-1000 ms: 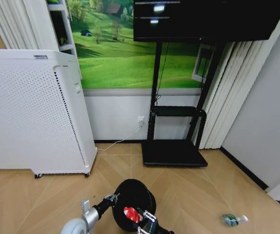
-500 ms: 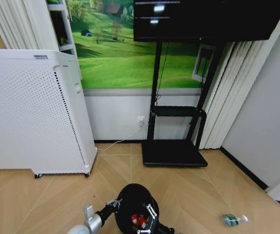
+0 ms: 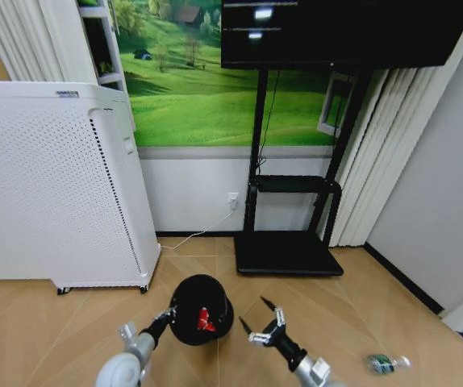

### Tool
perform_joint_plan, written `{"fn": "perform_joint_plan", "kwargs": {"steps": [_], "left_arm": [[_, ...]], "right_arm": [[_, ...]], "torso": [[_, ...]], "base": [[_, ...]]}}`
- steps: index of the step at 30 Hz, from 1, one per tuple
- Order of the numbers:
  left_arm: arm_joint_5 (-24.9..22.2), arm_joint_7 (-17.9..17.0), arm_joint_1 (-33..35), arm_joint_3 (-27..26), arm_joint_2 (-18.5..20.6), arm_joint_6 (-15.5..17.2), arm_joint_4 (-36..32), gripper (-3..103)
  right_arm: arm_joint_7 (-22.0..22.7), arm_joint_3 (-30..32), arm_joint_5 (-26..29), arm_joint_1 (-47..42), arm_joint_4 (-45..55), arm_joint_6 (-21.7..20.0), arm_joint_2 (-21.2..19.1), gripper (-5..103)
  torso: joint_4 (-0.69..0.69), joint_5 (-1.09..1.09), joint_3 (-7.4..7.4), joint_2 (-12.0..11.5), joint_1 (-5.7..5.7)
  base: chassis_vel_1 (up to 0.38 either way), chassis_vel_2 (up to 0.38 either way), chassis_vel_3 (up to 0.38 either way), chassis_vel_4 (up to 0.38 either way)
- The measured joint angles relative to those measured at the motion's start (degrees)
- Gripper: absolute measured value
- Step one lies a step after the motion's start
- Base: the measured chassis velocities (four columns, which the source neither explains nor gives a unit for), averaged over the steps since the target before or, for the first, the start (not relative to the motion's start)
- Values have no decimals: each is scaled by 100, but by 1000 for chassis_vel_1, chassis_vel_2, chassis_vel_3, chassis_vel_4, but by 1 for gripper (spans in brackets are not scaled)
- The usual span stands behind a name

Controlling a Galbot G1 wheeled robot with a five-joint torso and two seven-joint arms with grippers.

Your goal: Pick up the trash bin and place the garbage on the floor into it.

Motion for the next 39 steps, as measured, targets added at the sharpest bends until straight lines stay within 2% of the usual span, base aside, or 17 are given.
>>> {"fn": "perform_joint_plan", "kwargs": {"steps": [1,3,4,5,6,7,9,10,12,14,15,19,24,39], "left_arm": [[0,0,0,0,0,0,0,4],[-217,-518,23,-222,52,232,-208,4],[-217,-518,23,-222,52,232,-208,4],[-314,-649,34,-306,71,309,-263,4],[-583,-870,68,-490,113,471,-373,4],[-583,-870,68,-490,113,471,-373,4],[-826,-1033,127,-686,163,624,-465,4],[-826,-1033,127,-686,163,624,-465,4],[-878,-1067,211,-832,187,711,-504,4],[-876,-1064,239,-865,182,726,-515,4],[-856,-1042,278,-890,156,748,-532,4],[-793,-988,318,-888,107,755,-540,4],[-746,-933,342,-824,52,737,-541,4],[-829,-901,322,-941,77,702,-462,4]], "right_arm": [[0,0,0,0,0,0,0,100],[411,203,5,57,-47,-302,31,100],[411,203,5,57,-47,-302,31,100],[625,271,-1,90,-78,-442,68,100],[1059,397,-40,164,-184,-691,160,100],[1059,397,-40,164,-184,-691,160,100],[1461,522,-76,259,-432,-900,254,100],[1461,522,-76,259,-432,-900,254,100],[1757,613,-164,382,-793,-924,357,98],[1798,653,-190,406,-906,-910,392,98],[1833,701,-199,415,-1017,-883,433,88],[1837,721,-187,363,-1052,-836,475,84],[1676,721,-190,267,-970,-686,555,99],[1715,814,-182,260,-905,-406,683,100]], "torso": [[0,0,0,0,0],[0,0,0,0,0],[0,0,0,0,0],[-1,0,0,0,0],[0,0,0,0,0],[0,0,0,0,0],[-1,1,0,0,0],[-1,1,0,0,0],[1,1,0,0,0],[0,3,0,0,0],[0,1,0,0,0],[0,0,0,0,0],[-1,0,0,0,0],[-1,-1,0,0,0]], "base": [[0,0,0,0],[0,0,0,0],[0,0,0,0],[0,0,0,0],[0,0,0,0],[0,0,0,0],[0,0,0,0],[0,0,0,0],[0,0,0,0],[0,0,0,0],[0,0,0,0],[0,0,0,0],[0,0,0,0],[-137,-135,131,145]]}}
